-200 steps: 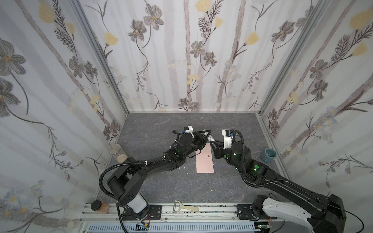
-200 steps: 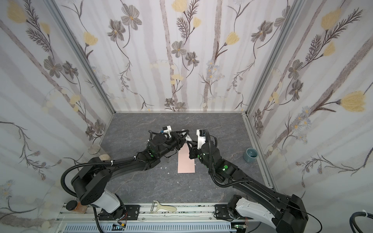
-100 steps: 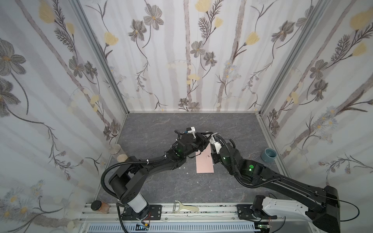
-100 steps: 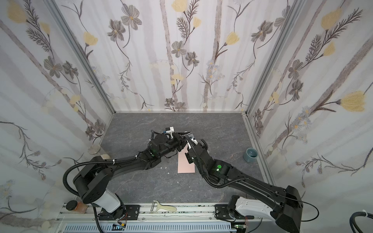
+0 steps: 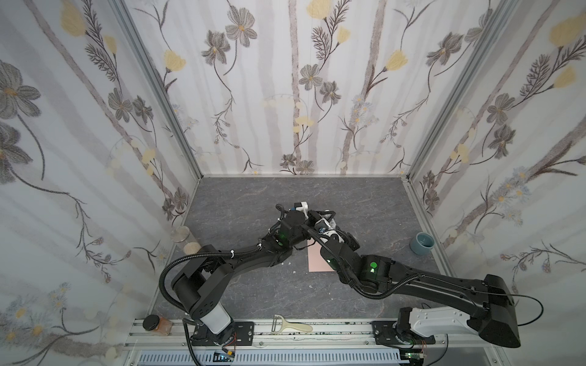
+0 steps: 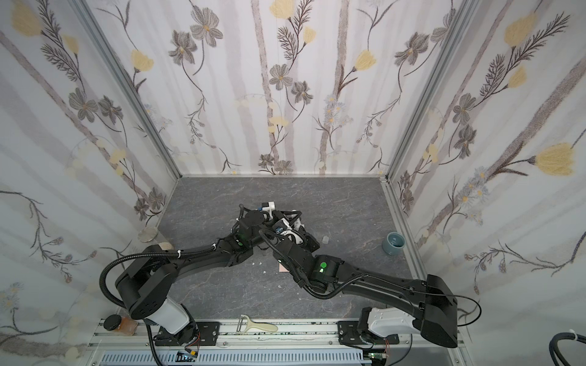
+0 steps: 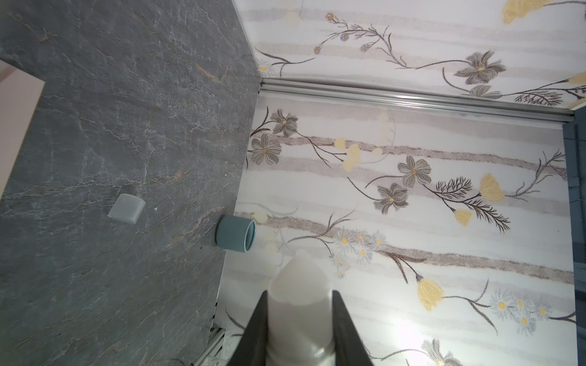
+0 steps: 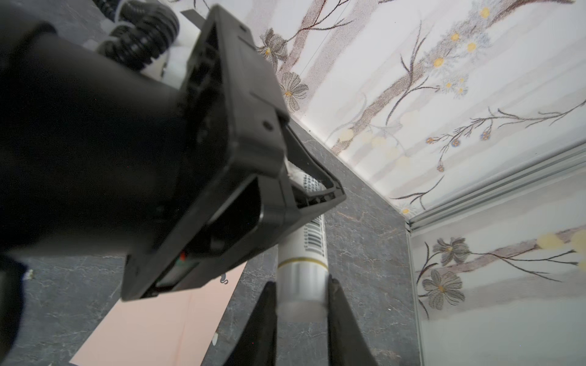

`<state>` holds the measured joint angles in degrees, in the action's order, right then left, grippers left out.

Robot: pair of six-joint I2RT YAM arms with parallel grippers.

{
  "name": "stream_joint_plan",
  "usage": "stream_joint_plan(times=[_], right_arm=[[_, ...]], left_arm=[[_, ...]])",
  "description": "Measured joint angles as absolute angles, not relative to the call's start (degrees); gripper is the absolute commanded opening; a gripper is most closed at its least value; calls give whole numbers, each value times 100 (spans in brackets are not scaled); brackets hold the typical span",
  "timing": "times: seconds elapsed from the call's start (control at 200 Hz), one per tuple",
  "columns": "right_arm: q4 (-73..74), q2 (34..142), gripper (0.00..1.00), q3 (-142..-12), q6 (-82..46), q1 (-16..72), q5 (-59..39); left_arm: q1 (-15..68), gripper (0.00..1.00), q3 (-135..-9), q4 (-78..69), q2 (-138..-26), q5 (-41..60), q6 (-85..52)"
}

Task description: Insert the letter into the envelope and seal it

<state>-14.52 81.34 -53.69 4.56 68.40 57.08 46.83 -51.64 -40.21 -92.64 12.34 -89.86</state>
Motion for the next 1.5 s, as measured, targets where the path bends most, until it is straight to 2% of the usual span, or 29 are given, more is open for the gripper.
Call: stream_joint_plan(times=[0.235,0.45,0.49,0.54,0.6,0.655,0.75,0.979,1.254,1.504], right_arm=[[-1472,8661,7,-5389,895,7240,6766],[-1356,8801,8,-5363,1039,7297,7041],[-1299,8799,16,-5349,1055,7297,7043],[-1273,8766,36,-5341,1052,7297,7008],[-1247,8648,45,-5299,996,7295,6879],[-1179,8466,52,-5242,845,7293,6543],[-1048,8060,58,-5159,475,7251,5889],[-659,6934,65,-4759,-910,6888,3885],[386,5336,71,-3535,-2687,5472,1925],[1656,5207,74,-2738,-4174,4160,349]], left_arm=[[4687,0,-5162,-3854,-9264,1422,-8947],[4694,0,-5162,-3817,-9264,1426,-8906],[4694,0,-5162,-3820,-9264,1415,-8903],[4694,0,-5162,-3820,-9262,1413,-8897],[4694,0,-5162,-3830,-9255,1431,-8897],[4696,0,-5162,-3922,-9251,1437,-8901],[4681,0,-5175,-4042,-9251,1409,-8897],[4606,0,-5286,-4283,-9264,1151,-8862],[4604,0,-5343,-4348,-9255,945,-8656],[4641,0,-5264,-4390,-9168,714,-8475]])
